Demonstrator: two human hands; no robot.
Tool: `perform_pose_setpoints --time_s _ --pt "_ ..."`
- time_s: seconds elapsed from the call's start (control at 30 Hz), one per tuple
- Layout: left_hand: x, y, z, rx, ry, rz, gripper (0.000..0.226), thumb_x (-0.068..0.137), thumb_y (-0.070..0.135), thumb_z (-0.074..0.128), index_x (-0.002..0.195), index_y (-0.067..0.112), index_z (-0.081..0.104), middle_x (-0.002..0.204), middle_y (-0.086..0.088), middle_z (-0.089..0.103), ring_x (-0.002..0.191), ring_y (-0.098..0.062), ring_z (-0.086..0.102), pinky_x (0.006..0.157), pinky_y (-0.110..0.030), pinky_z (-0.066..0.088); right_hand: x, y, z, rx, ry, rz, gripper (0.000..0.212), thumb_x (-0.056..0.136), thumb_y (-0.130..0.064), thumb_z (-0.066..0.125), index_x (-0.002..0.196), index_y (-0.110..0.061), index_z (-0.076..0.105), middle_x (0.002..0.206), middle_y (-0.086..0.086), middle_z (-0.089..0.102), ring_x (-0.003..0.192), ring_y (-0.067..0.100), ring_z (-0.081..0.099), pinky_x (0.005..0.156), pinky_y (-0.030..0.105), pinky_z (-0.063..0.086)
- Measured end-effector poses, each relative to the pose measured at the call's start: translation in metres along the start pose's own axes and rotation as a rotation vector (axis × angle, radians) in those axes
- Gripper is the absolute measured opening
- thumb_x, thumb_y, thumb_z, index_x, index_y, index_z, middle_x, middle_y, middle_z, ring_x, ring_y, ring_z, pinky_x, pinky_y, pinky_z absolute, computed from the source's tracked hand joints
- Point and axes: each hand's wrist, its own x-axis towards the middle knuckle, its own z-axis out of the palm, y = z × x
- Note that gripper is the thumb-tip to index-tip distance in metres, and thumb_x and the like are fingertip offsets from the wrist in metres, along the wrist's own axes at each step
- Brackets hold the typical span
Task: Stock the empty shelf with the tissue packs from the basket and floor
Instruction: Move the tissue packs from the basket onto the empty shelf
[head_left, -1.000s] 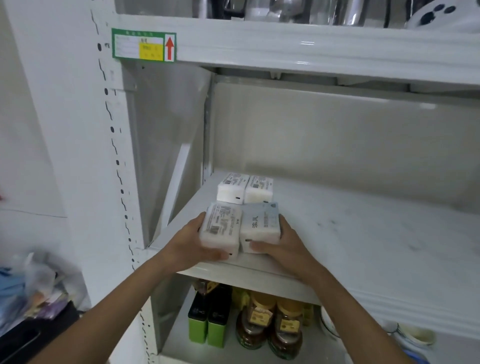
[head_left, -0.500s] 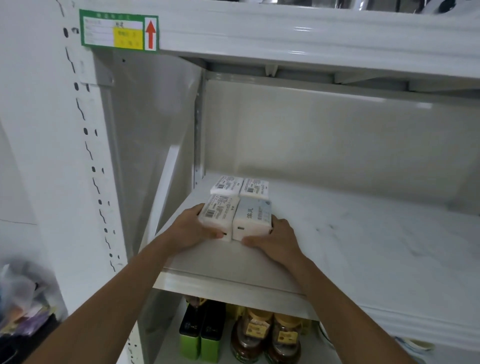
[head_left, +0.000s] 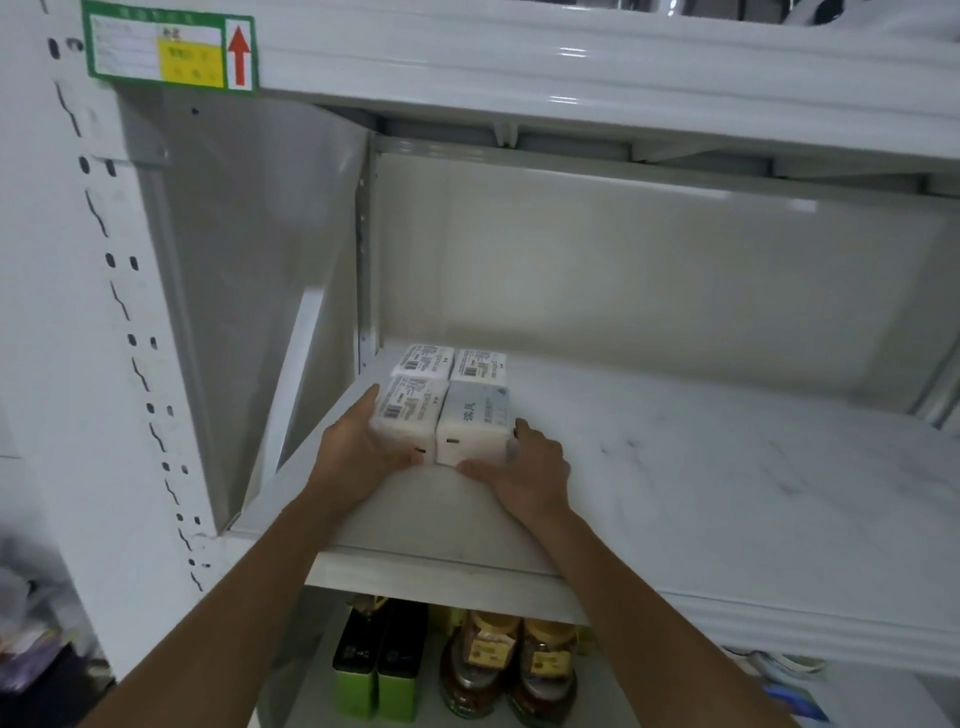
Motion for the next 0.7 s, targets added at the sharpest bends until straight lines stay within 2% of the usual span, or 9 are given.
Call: perform_pose_setpoints --time_s 0.07,0.13,0.2,0.27,0.3,0.37,0.43,0.57,0.7 --pt "-0.013 0.003 0.004 0.039 0.021 0.021 0.104 0.067 0.043 0.092 0.153 0.035 0.035 0.149 0.005 0.054 0.136 -0.014 0.052 0.114 -0.047 0.045 -0.01 0.005 -0.008 -0.119 0.049 -0.026 0.089 0.065 -0.083 0.067 0.128 -0.021 0.061 0.128 0.001 0.067 0.125 0.029 0.055 0.113 0.049 0.037" --pt "-0.032 0.007 0.008 0.089 0.072 0.08 0.099 0.075 0.043 0.087 0.156 0.026 0.031 0.16 -0.003 0.041 0.145 -0.026 0.04 0.119 -0.053 0.036 -0.027 0.016 -0.018 -0.163 0.04 -0.077 0.092 0.074 -0.084 0.059 0.141 -0.021 0.058 0.139 0.0 0.063 0.136 0.027 0.049 0.127 0.052 0.016" --pt "-0.061 0.01 0.018 0.111 0.161 0.22 0.079 0.082 0.041 0.082 0.149 0.025 0.042 0.153 -0.002 0.048 0.138 -0.018 0.045 0.116 -0.041 0.038 -0.051 0.03 -0.032 -0.157 0.05 -0.141 0.086 0.081 -0.08 0.055 0.145 -0.022 0.056 0.147 -0.003 0.058 0.143 0.021 0.042 0.129 0.046 -0.003" --pt "-0.1 0.014 0.031 0.089 0.202 0.38 0.061 0.086 0.04 0.076 0.141 0.026 0.051 0.144 0.004 0.055 0.132 0.0 0.046 0.114 -0.025 0.036 -0.081 0.044 -0.049 -0.115 0.116 -0.258 0.074 0.083 -0.075 0.058 0.137 -0.024 0.062 0.139 -0.007 0.062 0.138 0.013 0.041 0.127 0.034 -0.012" --pt "-0.121 0.015 0.041 0.047 0.198 0.45 0.055 0.088 0.04 0.072 0.137 0.026 0.055 0.14 0.007 0.057 0.131 0.004 0.047 0.114 -0.02 0.036 -0.097 0.052 -0.056 -0.109 0.161 -0.357 0.066 0.084 -0.071 0.062 0.129 -0.024 0.066 0.131 -0.008 0.064 0.132 0.011 0.045 0.128 0.031 -0.01" --pt "-0.165 0.014 0.067 -0.015 0.129 0.529 0.048 0.088 0.037 0.07 0.133 0.028 0.057 0.139 0.008 0.06 0.13 -0.005 0.056 0.111 -0.022 0.044 -0.132 0.077 -0.064 -0.11 0.277 -0.601 0.051 0.089 -0.062 0.068 0.113 -0.017 0.073 0.114 -0.004 0.069 0.115 0.016 0.056 0.127 0.041 0.016" --pt "-0.205 0.01 0.099 -0.015 0.038 0.588 0.045 0.087 0.033 0.071 0.13 0.028 0.059 0.138 0.007 0.061 0.13 -0.01 0.058 0.107 -0.024 0.049 -0.168 0.11 -0.065 -0.098 0.339 -0.749 0.05 0.089 -0.059 0.072 0.106 -0.012 0.077 0.108 0.002 0.071 0.104 0.025 0.062 0.109 0.042 0.039" --pt "-0.259 -0.002 0.16 0.054 -0.155 0.568 0.044 0.085 0.035 0.073 0.127 0.024 0.067 0.135 0.006 0.064 0.126 -0.011 0.061 0.099 -0.03 0.056 -0.228 0.188 -0.064 -0.166 0.126 -0.566 0.061 0.081 -0.066 0.076 0.123 -0.023 0.068 0.126 -0.008 0.06 0.114 0.02 0.057 0.103 0.033 0.04" --pt "-0.28 -0.013 0.201 0.282 -0.416 0.538 0.064 0.087 0.051 0.065 0.141 0.015 0.062 0.143 -0.003 0.062 0.131 -0.022 0.06 0.106 -0.033 0.051 -0.269 0.254 -0.07 -0.319 -0.094 -0.292 0.075 0.08 -0.074 0.069 0.135 -0.024 0.062 0.134 -0.002 0.059 0.125 0.024 0.054 0.11 0.049 0.04"
